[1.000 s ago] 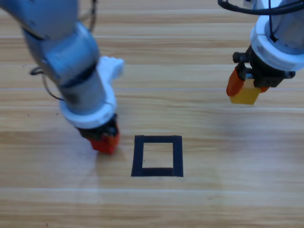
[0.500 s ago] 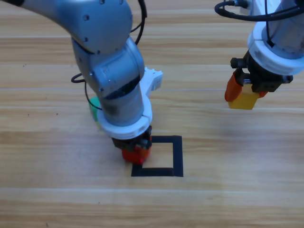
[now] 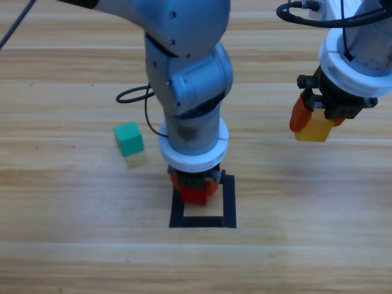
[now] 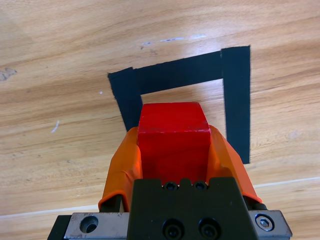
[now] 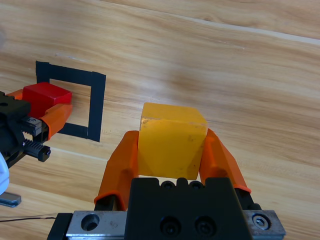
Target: Stack the blocks in the rectangular block: red at the bottom, yellow in the middle, green on top
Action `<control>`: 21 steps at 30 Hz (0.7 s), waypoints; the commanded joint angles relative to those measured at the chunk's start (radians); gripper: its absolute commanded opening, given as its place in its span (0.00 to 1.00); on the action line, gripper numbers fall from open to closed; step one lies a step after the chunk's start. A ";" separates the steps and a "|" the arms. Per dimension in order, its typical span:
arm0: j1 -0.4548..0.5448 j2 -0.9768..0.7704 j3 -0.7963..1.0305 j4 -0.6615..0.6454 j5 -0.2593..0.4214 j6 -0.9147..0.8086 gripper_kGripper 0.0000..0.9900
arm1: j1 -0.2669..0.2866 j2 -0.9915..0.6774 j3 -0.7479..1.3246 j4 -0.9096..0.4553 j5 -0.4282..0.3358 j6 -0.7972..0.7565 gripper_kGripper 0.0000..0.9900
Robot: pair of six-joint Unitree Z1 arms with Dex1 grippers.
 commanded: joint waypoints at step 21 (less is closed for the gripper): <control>-0.044 0.058 -0.034 0.031 -0.005 -0.215 0.12 | -0.023 0.068 0.003 0.012 0.010 -0.019 0.01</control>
